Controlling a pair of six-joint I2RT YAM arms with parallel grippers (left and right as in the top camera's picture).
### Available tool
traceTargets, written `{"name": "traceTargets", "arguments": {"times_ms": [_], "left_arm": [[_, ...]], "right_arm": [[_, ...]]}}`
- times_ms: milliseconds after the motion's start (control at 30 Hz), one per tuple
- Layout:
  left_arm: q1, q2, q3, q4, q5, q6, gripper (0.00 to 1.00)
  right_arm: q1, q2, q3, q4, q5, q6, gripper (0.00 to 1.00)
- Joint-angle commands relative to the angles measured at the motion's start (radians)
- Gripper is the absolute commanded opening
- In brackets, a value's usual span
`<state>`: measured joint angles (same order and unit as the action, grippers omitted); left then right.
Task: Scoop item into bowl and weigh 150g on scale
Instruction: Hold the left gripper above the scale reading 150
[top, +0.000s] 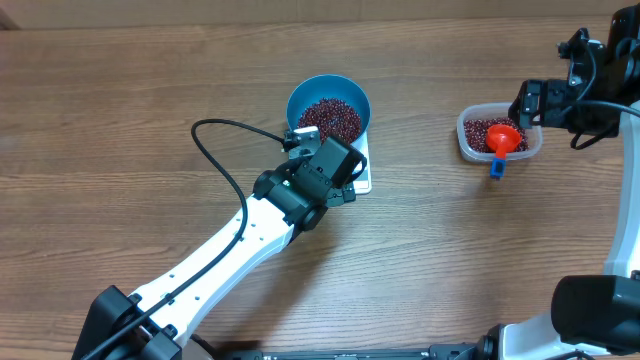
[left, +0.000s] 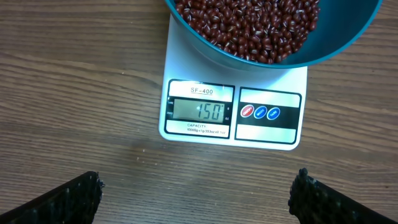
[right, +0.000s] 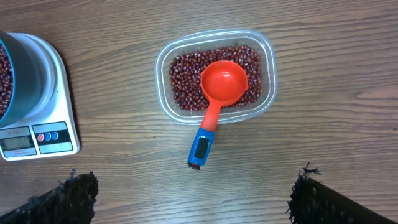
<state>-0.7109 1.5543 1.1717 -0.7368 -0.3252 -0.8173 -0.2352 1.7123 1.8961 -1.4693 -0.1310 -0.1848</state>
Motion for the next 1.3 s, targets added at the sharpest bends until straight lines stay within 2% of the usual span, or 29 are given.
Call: {"name": "traceTargets", "arguments": {"times_ms": [0,1267], "left_arm": [[0.005,0.012,0.013,-0.003,0.004,-0.018,0.99],[0.005,0.012,0.013,-0.026,0.008,-0.018,0.99]], "right_arm": [[0.000,-0.007,0.023,0.001,-0.004,-0.003,1.00],[0.000,-0.007,0.023,0.001,-0.004,-0.003,1.00]]}}
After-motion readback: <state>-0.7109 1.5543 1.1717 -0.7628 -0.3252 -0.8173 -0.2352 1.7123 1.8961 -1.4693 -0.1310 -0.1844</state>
